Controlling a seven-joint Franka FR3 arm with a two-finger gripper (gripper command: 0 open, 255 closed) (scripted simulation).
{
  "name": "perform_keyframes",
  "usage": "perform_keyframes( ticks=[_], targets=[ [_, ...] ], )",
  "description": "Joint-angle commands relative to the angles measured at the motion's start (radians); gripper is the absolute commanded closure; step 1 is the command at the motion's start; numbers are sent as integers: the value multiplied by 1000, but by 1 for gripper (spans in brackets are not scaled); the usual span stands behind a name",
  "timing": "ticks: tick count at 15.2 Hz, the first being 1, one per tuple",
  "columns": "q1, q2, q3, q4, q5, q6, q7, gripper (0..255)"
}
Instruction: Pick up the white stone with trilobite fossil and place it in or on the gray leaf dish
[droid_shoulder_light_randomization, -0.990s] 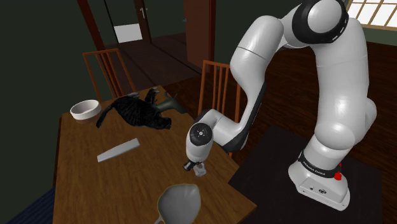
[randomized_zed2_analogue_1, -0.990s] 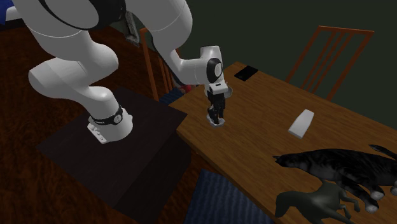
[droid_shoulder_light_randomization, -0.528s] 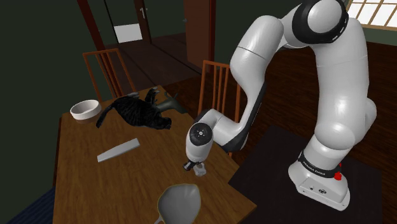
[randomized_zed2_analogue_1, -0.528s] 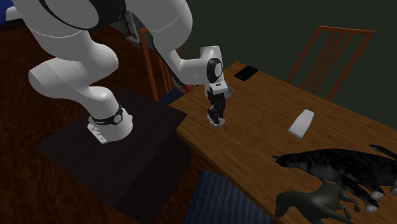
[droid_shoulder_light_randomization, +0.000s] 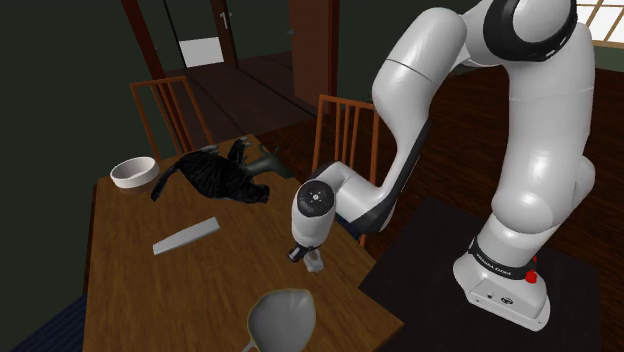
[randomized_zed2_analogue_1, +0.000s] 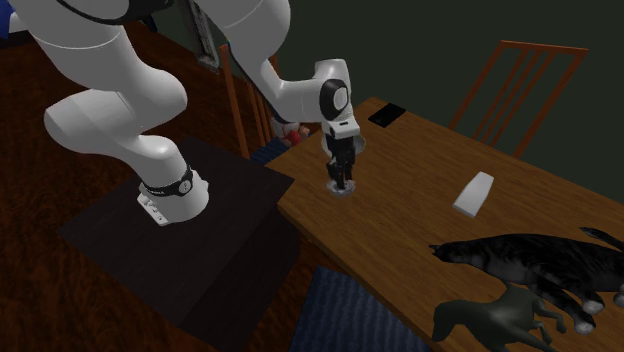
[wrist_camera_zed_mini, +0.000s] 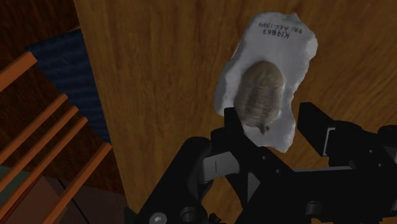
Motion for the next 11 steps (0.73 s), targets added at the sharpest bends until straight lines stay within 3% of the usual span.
perform_keyframes(
  ticks=[1,11],
  targets=[
    [-22,-31,26,-7,42,2,-32,255],
    [-157,-216,181,-39,296,23,-225,255]
  ],
)
